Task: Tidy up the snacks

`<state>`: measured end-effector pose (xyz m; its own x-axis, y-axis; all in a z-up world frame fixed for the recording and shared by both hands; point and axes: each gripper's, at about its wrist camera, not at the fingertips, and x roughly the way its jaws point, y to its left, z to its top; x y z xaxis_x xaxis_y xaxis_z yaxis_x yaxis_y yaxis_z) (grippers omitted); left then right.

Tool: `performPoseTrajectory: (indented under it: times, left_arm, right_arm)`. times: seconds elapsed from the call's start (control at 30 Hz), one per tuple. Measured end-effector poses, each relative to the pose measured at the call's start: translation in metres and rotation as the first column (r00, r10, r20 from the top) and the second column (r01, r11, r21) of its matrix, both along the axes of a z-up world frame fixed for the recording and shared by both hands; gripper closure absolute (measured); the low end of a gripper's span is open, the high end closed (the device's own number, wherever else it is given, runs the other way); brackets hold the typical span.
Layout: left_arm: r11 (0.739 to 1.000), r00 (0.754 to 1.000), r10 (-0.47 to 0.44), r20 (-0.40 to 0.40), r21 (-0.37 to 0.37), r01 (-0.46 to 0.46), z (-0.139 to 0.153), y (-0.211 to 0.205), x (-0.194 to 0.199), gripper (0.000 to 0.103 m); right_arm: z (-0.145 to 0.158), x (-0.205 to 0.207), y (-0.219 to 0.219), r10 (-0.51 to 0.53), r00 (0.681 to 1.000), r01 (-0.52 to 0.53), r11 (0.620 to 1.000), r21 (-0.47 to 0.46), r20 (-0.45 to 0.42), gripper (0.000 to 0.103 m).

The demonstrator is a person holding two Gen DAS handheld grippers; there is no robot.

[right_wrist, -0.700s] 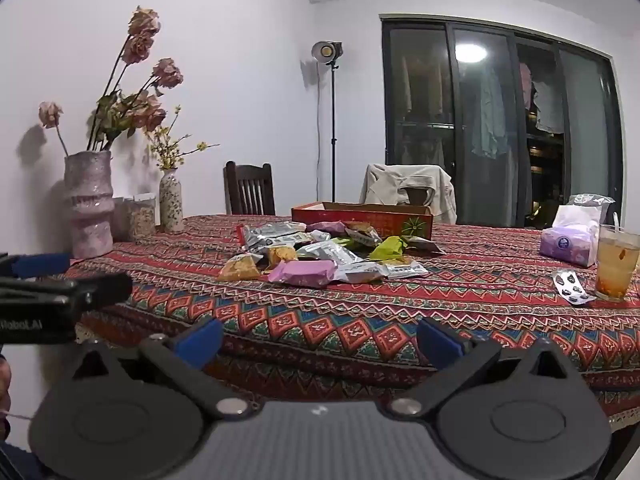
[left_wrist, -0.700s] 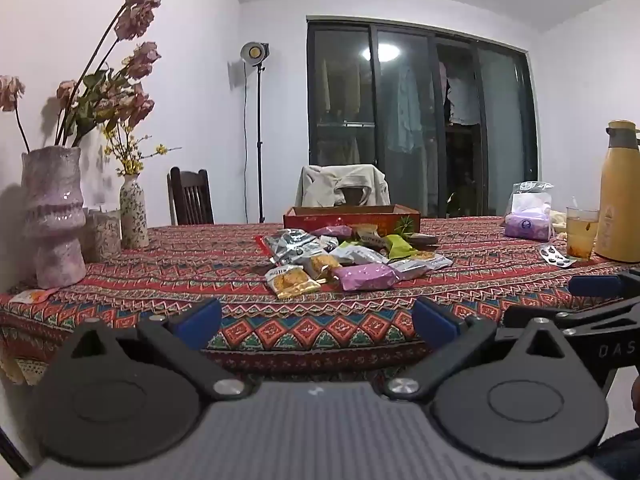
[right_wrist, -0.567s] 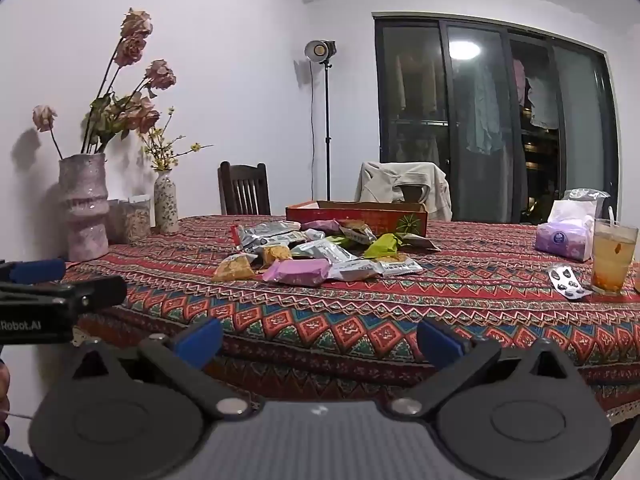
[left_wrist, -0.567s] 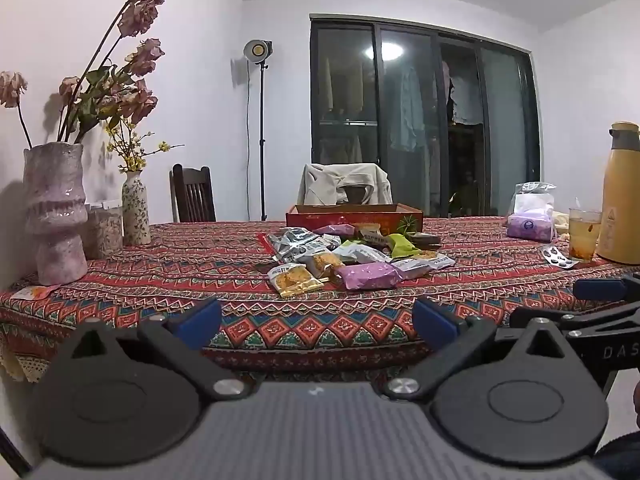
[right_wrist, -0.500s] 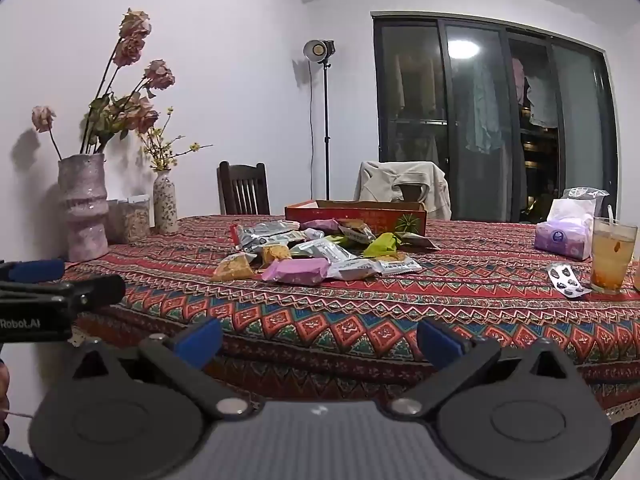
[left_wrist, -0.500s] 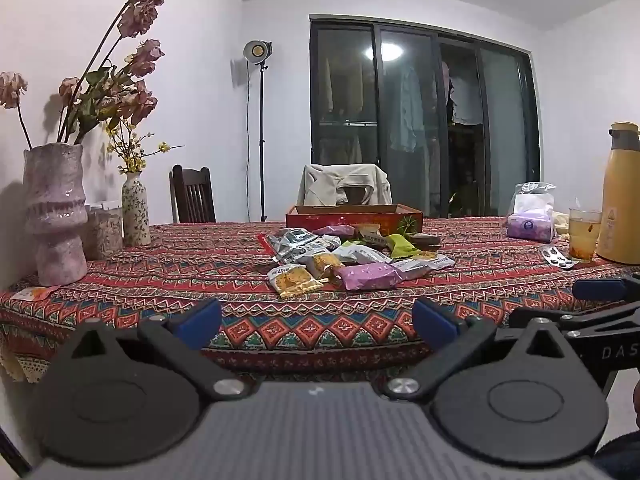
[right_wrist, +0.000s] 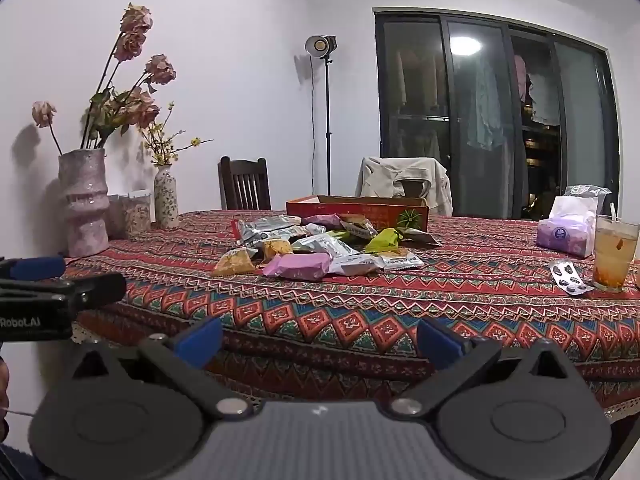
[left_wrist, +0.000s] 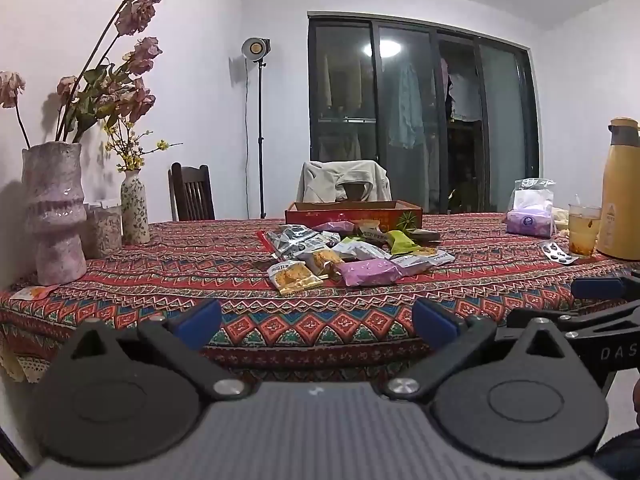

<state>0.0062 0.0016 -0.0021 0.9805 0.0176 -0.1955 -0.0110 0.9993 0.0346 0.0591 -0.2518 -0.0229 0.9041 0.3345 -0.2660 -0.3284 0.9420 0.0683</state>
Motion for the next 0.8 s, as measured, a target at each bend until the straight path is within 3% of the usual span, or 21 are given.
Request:
performPoseTrajectory:
  times: [0.8]
  left_arm:
    - [1.000,0.999,0.005,-0.031,-0.005,-0.005,-0.0011,0.0027,0.0046,0.000]
  right_arm:
    - [-0.0014,0.0035,0.0029,0.003,1.000,-0.003,1.000,-0.015,-0.021,0.000]
